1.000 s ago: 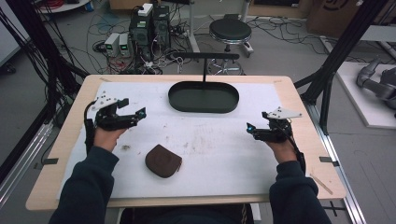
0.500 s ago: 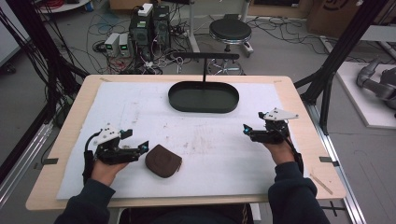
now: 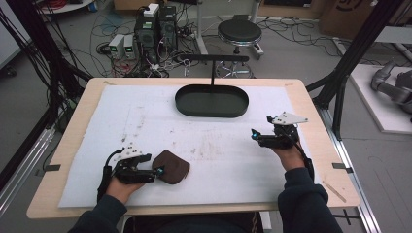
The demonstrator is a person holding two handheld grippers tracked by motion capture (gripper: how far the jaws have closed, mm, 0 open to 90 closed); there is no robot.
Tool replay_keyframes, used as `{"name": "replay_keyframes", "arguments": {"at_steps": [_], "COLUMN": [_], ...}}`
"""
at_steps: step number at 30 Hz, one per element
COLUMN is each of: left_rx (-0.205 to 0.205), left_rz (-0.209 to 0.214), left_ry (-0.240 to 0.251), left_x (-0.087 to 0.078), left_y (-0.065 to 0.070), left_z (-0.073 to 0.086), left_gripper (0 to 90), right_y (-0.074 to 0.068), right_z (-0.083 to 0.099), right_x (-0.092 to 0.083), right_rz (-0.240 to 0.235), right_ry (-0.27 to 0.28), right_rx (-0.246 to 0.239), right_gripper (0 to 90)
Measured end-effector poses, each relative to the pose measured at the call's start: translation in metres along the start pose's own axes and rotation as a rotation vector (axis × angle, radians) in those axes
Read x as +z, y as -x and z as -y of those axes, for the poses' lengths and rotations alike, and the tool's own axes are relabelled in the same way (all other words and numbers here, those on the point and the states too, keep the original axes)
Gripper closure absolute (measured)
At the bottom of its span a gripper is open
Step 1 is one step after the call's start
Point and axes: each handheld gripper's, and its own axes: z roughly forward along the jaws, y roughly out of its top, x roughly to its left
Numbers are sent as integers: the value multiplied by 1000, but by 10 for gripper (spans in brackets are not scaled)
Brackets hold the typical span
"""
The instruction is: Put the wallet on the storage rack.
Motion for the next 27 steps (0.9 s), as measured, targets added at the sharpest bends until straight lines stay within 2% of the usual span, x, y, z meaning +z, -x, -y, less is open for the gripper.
{"name": "replay_keyframes", "arguments": {"at_steps": [3,13,23,27], "left_rx": [2,0,-9,-9], "left_rz": [-3,-15,-36,-27], "left_ry": [0,-1,13,30], "left_x": [5,31,48,55], "left_y": [0,-3,6,9], "left_z": [-4,-24,-33,-37], "left_gripper": [318,335,348,348], "right_y": [-1,-1,-4,-7], "right_z": [0,-1,-1,-3], "right_x": [0,0,3,6], "right_rz": [-1,-1,-9,-25], "right_ry": [2,-2,-5,-3], "right_rx": [1,5,-4,-2], "right_gripper": [212,212,212,212]}}
